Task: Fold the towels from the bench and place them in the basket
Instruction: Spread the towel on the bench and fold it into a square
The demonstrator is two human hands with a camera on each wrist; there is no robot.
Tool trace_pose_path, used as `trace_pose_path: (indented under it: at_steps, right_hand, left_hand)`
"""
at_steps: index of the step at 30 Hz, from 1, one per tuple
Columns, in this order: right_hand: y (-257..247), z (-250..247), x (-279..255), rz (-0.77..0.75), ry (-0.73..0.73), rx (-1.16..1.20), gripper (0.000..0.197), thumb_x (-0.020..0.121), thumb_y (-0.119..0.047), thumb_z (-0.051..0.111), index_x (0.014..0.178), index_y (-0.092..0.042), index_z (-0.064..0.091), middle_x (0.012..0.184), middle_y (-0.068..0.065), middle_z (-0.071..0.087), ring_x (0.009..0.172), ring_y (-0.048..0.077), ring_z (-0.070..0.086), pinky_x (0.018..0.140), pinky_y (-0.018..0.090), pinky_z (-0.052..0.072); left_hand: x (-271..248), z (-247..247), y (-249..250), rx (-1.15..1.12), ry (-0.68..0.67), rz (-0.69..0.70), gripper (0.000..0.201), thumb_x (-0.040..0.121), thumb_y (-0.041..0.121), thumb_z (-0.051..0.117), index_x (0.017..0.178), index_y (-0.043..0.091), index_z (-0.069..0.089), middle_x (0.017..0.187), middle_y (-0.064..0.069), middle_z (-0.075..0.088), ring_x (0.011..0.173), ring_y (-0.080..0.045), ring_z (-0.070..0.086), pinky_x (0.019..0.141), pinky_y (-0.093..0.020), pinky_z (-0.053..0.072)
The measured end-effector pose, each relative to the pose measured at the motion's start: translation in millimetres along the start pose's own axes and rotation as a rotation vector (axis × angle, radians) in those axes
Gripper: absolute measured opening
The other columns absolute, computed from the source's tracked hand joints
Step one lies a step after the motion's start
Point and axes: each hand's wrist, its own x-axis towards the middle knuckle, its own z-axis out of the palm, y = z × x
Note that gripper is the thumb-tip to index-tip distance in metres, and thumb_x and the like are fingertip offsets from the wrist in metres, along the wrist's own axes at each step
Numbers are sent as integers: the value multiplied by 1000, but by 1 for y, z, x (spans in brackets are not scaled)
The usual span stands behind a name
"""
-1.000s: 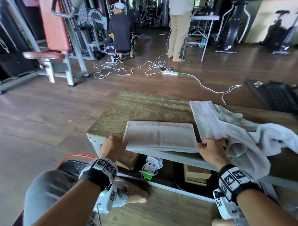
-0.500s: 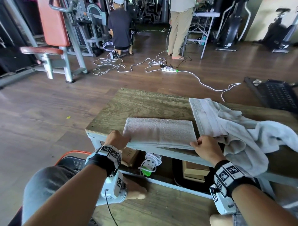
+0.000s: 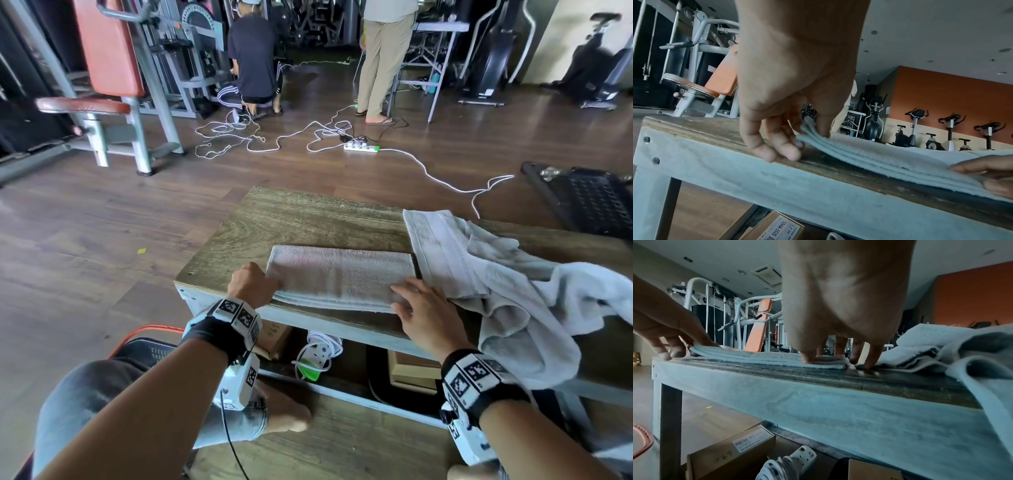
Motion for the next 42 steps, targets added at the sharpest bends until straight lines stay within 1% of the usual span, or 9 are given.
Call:
trace_pose_path:
  at_steps: [3, 7, 13, 20, 26, 31, 34, 38, 42]
  right_hand:
    - [-2, -4, 3, 78, 44, 66, 41, 100, -38, 50, 139, -24, 52, 144, 5, 44, 133, 29, 39, 102, 47, 46]
    - [1, -8, 6, 273, 147, 73, 35, 97, -37, 56, 105, -4, 59, 109, 18, 55, 110, 38, 50, 88, 45, 48]
    - [8, -13, 8, 247, 189, 158, 24, 92, -27, 63, 72, -16, 55, 85, 11, 57, 88, 31, 57, 76, 39, 51]
    - [3, -33, 6, 226, 254, 276, 20, 95, -22, 61, 78, -15, 56, 72, 1, 62, 67, 16, 60, 63, 35, 51]
    - [9, -27, -2, 245, 171, 207, 20, 90, -21, 68, 77, -15, 54, 74, 2, 63, 69, 20, 60, 64, 38, 54]
    - [0, -15, -8, -46, 224, 112, 20, 93, -25, 62, 112, -19, 62, 111, -1, 61, 103, 22, 54, 82, 39, 51]
    - [-8, -8, -8, -155, 72, 32, 23, 95, -37, 57, 113, -27, 67, 115, -12, 61, 106, 14, 55, 88, 36, 50]
    - [-17, -8, -1, -84, 143, -71, 27, 96, -45, 49, 84, -27, 64, 86, -9, 55, 89, 17, 56, 83, 35, 42]
    - [-41, -1, 18, -160, 193, -15, 15, 95, -35, 52, 99, -25, 61, 100, -8, 58, 98, 16, 56, 88, 35, 43]
  left_hand:
    - [-1, 2, -3, 14, 47, -11, 69, 79, 63, 65, 98, -4, 67, 87, -16, 70, 79, -29, 67, 70, -35, 54]
    - [-3, 4, -9, 4, 70, 1, 82, 74, 73, 64, 90, -7, 67, 66, -9, 60, 63, -24, 61, 71, -34, 57]
    - [-11, -5, -2, 64, 58, -12, 66, 80, 64, 66, 79, -1, 61, 67, -8, 63, 60, -19, 60, 56, -26, 48]
    - [-14, -22, 3, -58, 114, -5, 23, 72, 18, 79, 76, -3, 70, 68, -11, 66, 57, -19, 58, 43, -20, 40]
    - [-27, -8, -6, -25, 65, 19, 30, 73, 19, 81, 88, 5, 59, 87, -11, 63, 81, -27, 59, 67, -31, 52]
    - [-46, 14, -4, 147, 180, 436, 40, 85, 34, 64, 122, 25, 52, 127, -7, 49, 115, -22, 44, 95, -40, 42]
    - [-52, 25, -3, 227, 114, 556, 26, 90, 47, 57, 110, 33, 63, 124, 5, 55, 117, -18, 47, 97, -41, 36]
    - [-47, 29, 3, 242, 218, 559, 29, 85, 56, 55, 84, 31, 69, 104, 6, 58, 103, -17, 51, 90, -40, 36]
    - [-32, 42, 31, 184, 216, 743, 23, 89, 42, 57, 104, 29, 68, 114, 4, 59, 109, -18, 51, 91, -38, 40]
